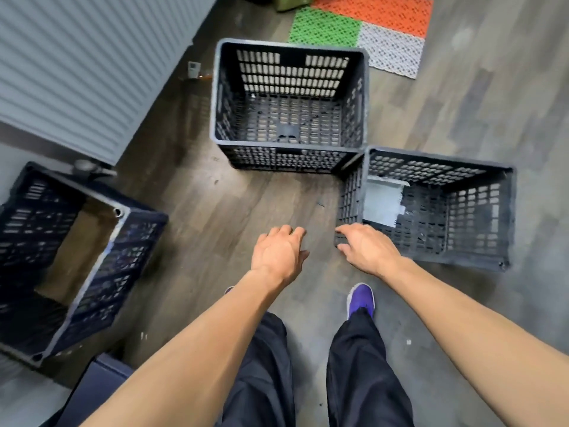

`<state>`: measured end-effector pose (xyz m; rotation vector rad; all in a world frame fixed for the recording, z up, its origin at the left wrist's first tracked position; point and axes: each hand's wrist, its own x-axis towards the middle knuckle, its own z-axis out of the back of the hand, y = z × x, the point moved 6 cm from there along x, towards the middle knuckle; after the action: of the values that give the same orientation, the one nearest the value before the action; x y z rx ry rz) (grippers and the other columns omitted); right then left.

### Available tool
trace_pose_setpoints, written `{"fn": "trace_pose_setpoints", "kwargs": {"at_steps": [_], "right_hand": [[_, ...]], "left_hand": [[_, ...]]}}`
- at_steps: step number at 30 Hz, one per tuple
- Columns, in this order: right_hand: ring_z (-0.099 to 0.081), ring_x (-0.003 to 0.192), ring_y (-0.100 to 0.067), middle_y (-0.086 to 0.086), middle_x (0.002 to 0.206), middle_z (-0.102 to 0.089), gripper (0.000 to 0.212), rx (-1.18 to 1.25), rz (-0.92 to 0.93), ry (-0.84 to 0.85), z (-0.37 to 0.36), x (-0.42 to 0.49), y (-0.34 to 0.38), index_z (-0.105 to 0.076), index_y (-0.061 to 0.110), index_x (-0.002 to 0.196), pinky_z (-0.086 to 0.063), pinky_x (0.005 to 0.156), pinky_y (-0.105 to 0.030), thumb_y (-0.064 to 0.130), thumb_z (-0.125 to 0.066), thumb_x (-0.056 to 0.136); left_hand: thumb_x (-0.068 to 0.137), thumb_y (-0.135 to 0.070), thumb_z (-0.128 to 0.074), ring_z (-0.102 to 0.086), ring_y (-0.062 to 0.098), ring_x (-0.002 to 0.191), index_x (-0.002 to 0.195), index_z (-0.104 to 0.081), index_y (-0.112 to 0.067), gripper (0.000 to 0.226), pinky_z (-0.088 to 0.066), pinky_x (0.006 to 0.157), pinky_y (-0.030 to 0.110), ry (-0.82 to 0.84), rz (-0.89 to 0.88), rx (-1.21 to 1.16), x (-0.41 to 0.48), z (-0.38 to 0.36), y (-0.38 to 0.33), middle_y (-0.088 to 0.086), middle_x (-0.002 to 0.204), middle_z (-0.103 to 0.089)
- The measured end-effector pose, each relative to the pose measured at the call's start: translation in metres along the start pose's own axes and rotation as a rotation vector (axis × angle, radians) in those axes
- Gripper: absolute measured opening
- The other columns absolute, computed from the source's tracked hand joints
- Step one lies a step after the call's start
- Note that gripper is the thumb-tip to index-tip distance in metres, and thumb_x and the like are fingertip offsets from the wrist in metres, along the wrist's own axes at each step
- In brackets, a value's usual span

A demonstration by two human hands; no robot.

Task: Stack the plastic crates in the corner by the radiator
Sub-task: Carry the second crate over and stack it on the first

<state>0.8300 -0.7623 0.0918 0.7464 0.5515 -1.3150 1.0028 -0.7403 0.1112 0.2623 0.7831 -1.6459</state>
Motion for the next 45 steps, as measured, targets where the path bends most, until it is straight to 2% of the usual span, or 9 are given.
{"fn": "trace_pose_setpoints", "kwargs": {"at_steps": [9,18,26,30,33,38,45], "right_hand": [[-0.042,0.132,-0.030,-0.008,0.143,-0.048,0.049,0.132,-0.084,0.016,-0.029,-0.038,-0.177,-0.040,0.021,0.146,-0.040,0.104,-0.043,0.031,-0.049,0.099],[-0.043,0.131,-0.030,-0.008,0.140,-0.050,0.047,0.185,-0.173,0.035,-0.060,-0.048,-0.303,-0.044,0.019,0.143,-0.040,0.102,-0.043,0.030,-0.052,0.098],[-0.040,0.129,-0.028,-0.006,0.138,-0.051,0.048,0.214,-0.207,0.019,-0.104,-0.015,-0.343,-0.044,0.019,0.142,-0.041,0.099,-0.043,0.029,-0.055,0.096],[-0.038,0.128,-0.027,-0.005,0.139,-0.048,0.052,0.138,-0.179,-0.007,-0.126,0.012,-0.351,-0.043,0.020,0.142,-0.038,0.101,-0.044,0.029,-0.058,0.094],[-0.037,0.126,-0.028,-0.006,0.137,-0.048,0.053,0.077,-0.172,-0.011,-0.145,0.036,-0.357,-0.042,0.020,0.142,-0.035,0.105,-0.043,0.030,-0.059,0.093],[-0.040,0.123,-0.028,-0.006,0.133,-0.052,0.052,-0.024,-0.189,0.013,-0.170,0.063,-0.370,-0.042,0.023,0.141,-0.030,0.106,-0.041,0.029,-0.059,0.092],[-0.052,0.115,-0.029,-0.004,0.123,-0.058,0.040,-0.034,-0.114,0.004,-0.171,0.082,-0.388,-0.053,0.021,0.131,-0.044,0.095,-0.043,0.017,-0.053,0.092]], "left_hand": [[0.096,-0.041,-0.052,-0.048,0.029,0.120,0.137,-0.045,-0.022,0.046,-0.041,0.095,0.041,0.122,-0.053,0.138,0.058,-0.068,-0.151,0.005,0.129,-0.054],[0.094,-0.038,-0.057,-0.045,0.027,0.124,0.139,-0.043,-0.023,0.050,-0.042,0.096,0.040,0.205,-0.078,0.195,0.100,-0.124,-0.232,0.005,0.130,-0.051],[0.092,-0.041,-0.058,-0.045,0.025,0.123,0.136,-0.045,-0.025,0.049,-0.036,0.102,0.039,0.198,-0.137,0.348,0.150,-0.168,-0.230,0.003,0.127,-0.054],[0.090,-0.042,-0.060,-0.043,0.024,0.123,0.132,-0.047,-0.024,0.048,-0.032,0.107,0.038,0.191,-0.158,0.409,0.176,-0.194,-0.207,0.003,0.125,-0.052],[0.089,-0.040,-0.062,-0.043,0.023,0.122,0.130,-0.046,-0.022,0.048,-0.033,0.107,0.035,0.226,-0.238,0.439,0.191,-0.222,-0.200,0.003,0.124,-0.051],[0.091,-0.040,-0.060,-0.049,0.024,0.116,0.135,-0.039,-0.024,0.052,-0.043,0.095,0.038,0.231,-0.299,0.388,0.205,-0.265,-0.211,0.002,0.122,-0.053],[0.097,-0.029,-0.051,-0.057,0.029,0.108,0.134,-0.043,-0.033,0.038,-0.045,0.076,0.039,0.233,-0.229,0.271,0.240,-0.299,-0.248,0.002,0.115,-0.057]]}}
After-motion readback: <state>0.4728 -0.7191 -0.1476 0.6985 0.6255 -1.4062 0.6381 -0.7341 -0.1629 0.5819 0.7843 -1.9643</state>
